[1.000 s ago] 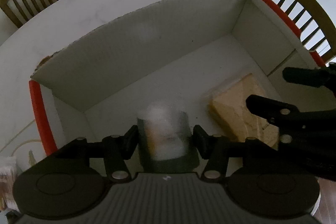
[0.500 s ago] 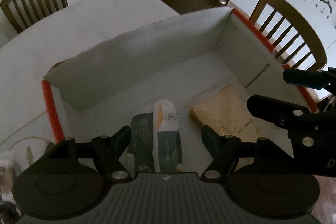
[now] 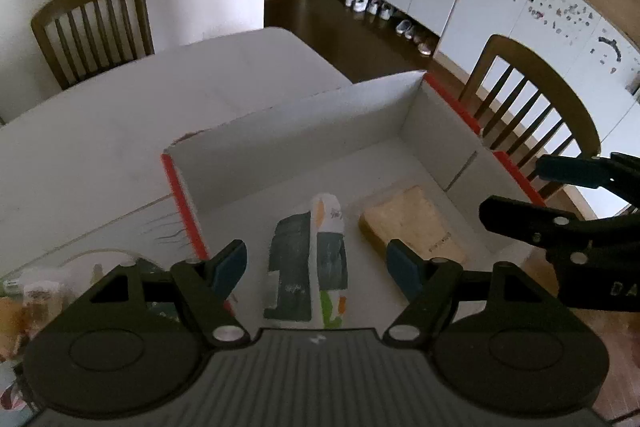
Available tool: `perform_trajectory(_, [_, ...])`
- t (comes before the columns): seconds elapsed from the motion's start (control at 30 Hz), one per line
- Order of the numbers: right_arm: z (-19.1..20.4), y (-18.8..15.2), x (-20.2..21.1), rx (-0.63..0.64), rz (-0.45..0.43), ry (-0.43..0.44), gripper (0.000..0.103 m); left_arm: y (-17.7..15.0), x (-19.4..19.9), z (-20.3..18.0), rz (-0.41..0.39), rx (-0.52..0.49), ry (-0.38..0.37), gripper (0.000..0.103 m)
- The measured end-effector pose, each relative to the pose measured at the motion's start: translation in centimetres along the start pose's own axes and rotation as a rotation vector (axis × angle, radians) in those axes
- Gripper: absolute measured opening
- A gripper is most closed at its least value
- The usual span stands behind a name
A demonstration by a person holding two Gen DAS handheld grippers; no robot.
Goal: Organize objects
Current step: 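Lower both bread bags into the shoebox and open both tools, then withdraw both tools from the shoebox back toward the table items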
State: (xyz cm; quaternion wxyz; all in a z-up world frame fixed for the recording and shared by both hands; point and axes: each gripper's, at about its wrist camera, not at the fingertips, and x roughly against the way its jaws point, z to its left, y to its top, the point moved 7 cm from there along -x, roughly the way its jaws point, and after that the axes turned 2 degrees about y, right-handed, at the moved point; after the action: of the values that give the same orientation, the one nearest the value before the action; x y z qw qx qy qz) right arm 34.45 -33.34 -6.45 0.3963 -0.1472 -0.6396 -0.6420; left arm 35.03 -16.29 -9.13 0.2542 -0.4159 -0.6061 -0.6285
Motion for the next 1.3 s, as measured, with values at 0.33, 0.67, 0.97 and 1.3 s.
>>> perform_trajectory(0.33, [4.3, 0.0, 2.9, 0.032, -0.053, 0.02, 0.092, -1.7, 5.7, 2.4, -0.106, -0.004, 0.024, 0.076])
perform_trajectory(0.67, [9.8, -1.2, 4.7, 0.043, -0.089, 0.034, 0.101, -5.0, 10.5, 7.2, -0.155, 0.038, 0.012, 0.076])
perform_trajectory(0.97, [15.3, -2.9, 5.1, 0.041, -0.09, 0.052, 0.103, -8.7, 13.5, 12.7, -0.195, 0.061, 0.023, 0.083])
perform_trajectory(1.3, [21.5, -4.8, 3.7, 0.075, -0.054, 0.061, 0.102, -13.0, 14.9, 19.3, -0.211, 0.119, 0.026, 0.103])
